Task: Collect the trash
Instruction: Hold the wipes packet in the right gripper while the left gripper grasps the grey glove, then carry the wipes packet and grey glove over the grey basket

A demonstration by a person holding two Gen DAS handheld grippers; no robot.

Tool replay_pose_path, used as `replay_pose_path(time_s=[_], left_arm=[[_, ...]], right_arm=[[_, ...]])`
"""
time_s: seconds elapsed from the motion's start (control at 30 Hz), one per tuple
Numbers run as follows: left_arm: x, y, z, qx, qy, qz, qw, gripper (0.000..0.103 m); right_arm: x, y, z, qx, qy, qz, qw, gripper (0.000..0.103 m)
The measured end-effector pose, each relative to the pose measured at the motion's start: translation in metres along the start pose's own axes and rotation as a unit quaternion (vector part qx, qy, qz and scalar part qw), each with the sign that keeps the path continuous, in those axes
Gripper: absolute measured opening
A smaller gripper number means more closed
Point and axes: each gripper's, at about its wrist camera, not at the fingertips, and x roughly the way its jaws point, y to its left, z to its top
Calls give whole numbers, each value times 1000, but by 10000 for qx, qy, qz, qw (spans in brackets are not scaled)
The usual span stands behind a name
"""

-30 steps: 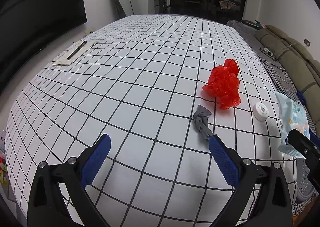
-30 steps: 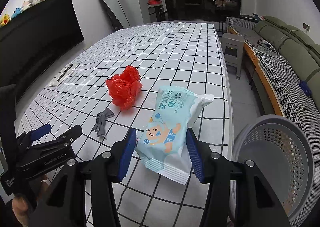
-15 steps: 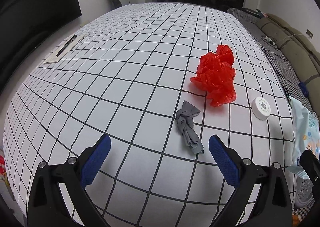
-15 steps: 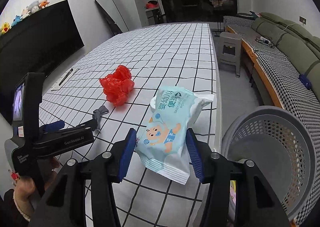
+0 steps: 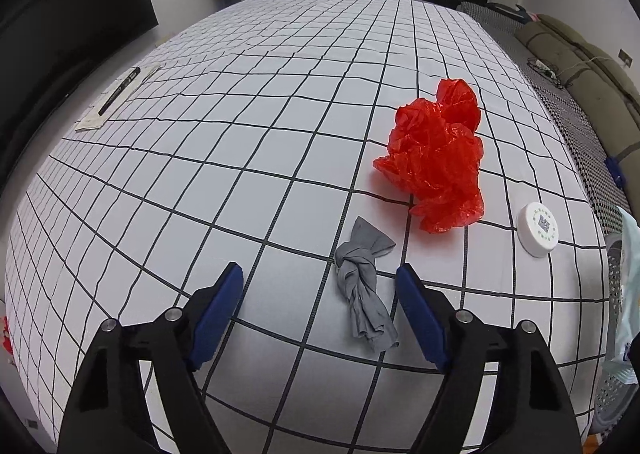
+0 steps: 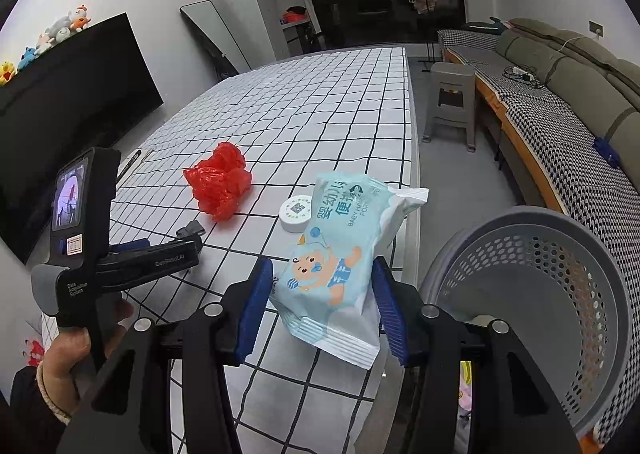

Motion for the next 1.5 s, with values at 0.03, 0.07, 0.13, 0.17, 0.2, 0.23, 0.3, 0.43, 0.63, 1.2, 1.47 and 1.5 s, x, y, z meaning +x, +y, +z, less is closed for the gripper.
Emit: replay_pose_path(time_s=[0.03, 0.07, 0.13, 0.17, 0.2, 0.23, 0.3, 0.43, 0.63, 1.2, 1.47, 1.5], left_arm=[[0, 0, 0, -1, -13, -19, 10000, 73], [1, 0, 1, 4, -10, -43, 10000, 69], [1, -1, 1, -1, -10, -189, 9998, 58], [0, -1, 1, 6, -10, -257, 9997, 50], [-1, -3, 0, 27, -14, -281, 9996, 48], [-2, -4, -1, 54, -21, -309, 9995, 39], [-4, -6, -2, 113, -13, -425, 9990, 25], [-10, -8, -8, 177, -20, -586, 9981, 19], [-27, -6, -16, 208, -151, -617, 9978, 18], [-95, -54, -40, 789, -740, -958, 9895, 18], [-115, -112, -57, 1315, -773, -1396, 9784, 18], [-117, -122, -59, 1402, -770, -1450, 9764, 18]], right_arm=[[0, 0, 0, 7, 4, -6, 10000, 50], [0, 0, -1, 13, 7, -11, 10000, 50], [0, -1, 0, 13, 9, -16, 10000, 50], [0, -1, -1, 8, 7, -20, 10000, 50], [-1, -1, -1, 3, -1, -24, 10000, 50], [-2, 0, 0, 1, -9, -26, 10000, 50], [-3, -1, 0, -3, -18, -35, 10000, 50], [-4, 0, -1, -1, -6, -61, 10000, 50], [-9, -3, -2, 21, -24, -96, 9999, 50], [-46, -29, -19, 205, -164, -397, 9989, 50], [-81, -74, -32, 551, -311, -784, 9949, 50], [-85, -82, -34, 616, -322, -842, 9940, 50]])
